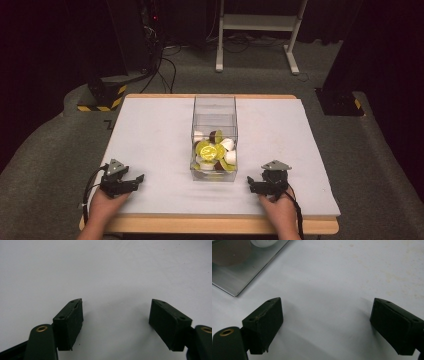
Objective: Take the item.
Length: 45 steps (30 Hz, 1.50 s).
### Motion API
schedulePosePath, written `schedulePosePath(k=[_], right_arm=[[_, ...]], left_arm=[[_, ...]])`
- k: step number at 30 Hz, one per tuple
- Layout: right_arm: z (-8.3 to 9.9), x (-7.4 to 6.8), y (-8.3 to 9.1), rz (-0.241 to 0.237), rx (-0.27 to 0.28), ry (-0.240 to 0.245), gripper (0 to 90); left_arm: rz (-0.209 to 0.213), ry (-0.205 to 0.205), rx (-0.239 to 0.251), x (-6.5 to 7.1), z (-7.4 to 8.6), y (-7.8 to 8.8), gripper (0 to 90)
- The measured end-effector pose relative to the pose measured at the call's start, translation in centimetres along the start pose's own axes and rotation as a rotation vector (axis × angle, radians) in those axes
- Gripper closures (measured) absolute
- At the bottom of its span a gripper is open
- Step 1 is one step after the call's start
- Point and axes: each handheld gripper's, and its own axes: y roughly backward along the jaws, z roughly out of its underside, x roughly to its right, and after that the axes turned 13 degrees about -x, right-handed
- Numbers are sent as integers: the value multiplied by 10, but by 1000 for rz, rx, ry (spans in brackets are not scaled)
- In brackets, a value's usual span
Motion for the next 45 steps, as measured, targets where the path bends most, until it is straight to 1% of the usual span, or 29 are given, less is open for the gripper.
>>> schedulePosePath(k=[18,23,25,29,31,34,35,40,42,43,45], right_arm=[[0,0,0,1,2,1,111],[0,0,0,1,2,1,110],[0,0,0,0,2,0,111],[0,0,0,-1,1,0,110],[0,0,0,-1,1,-1,111],[0,0,0,0,1,0,110],[0,0,0,0,1,0,111],[0,0,0,1,2,1,111],[0,0,0,1,2,1,111],[0,0,0,1,2,1,111],[0,0,0,1,3,1,111]], left_arm=[[1,-7,-7,-1,0,0,275],[-1,1,0,0,0,0,274],[-1,-8,-7,-1,0,0,274],[3,-3,-8,-1,-1,0,273],[2,-13,-13,-2,-1,1,272],[2,-15,-15,-2,-1,1,274],[2,-4,-9,-1,-1,0,274],[-1,-8,-8,-1,0,0,273],[-1,1,-3,0,0,0,271],[-1,-14,-15,-1,0,1,268],[4,-13,-18,0,0,0,249]])
